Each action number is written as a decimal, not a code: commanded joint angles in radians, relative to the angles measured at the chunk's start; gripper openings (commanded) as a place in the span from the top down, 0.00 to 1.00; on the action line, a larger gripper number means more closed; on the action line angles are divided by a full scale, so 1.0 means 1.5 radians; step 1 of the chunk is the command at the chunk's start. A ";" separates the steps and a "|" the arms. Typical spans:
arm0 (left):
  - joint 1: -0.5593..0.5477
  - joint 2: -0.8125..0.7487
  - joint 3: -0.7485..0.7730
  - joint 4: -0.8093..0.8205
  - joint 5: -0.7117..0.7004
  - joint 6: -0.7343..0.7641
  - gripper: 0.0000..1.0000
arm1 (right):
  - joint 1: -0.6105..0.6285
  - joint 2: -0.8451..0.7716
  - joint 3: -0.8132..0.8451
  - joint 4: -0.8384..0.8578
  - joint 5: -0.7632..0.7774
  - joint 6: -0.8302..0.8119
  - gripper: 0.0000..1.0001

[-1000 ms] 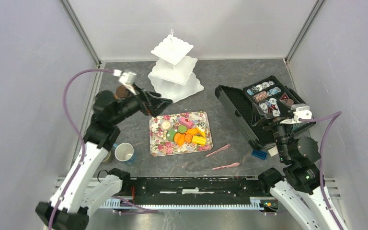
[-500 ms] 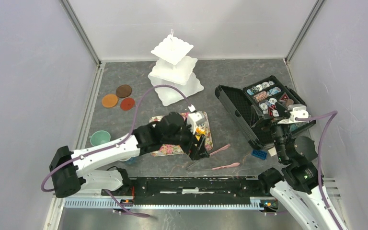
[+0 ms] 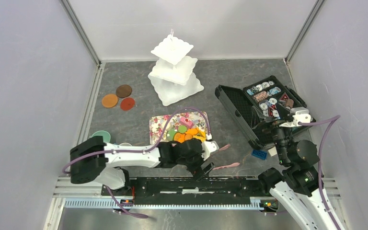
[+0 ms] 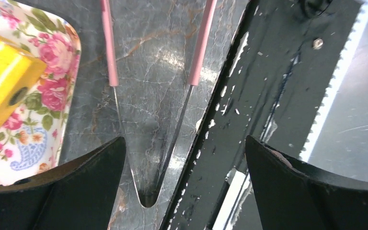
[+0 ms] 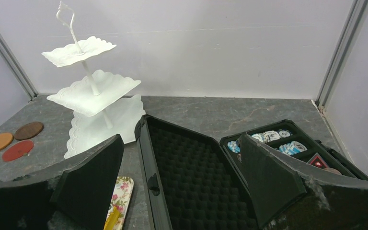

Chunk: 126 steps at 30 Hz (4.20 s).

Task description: Serve the afternoon tea

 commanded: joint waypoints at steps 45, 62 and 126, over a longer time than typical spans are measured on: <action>-0.022 0.119 0.093 0.012 -0.101 0.053 0.00 | 0.003 0.029 -0.027 0.019 -0.039 0.007 0.02; -0.001 0.120 0.086 -0.017 -0.126 0.041 0.00 | 0.003 0.076 -0.010 -0.057 0.035 0.020 0.02; -0.037 0.225 0.112 0.102 -0.177 0.033 0.45 | 0.003 0.039 -0.039 -0.040 0.100 0.051 0.02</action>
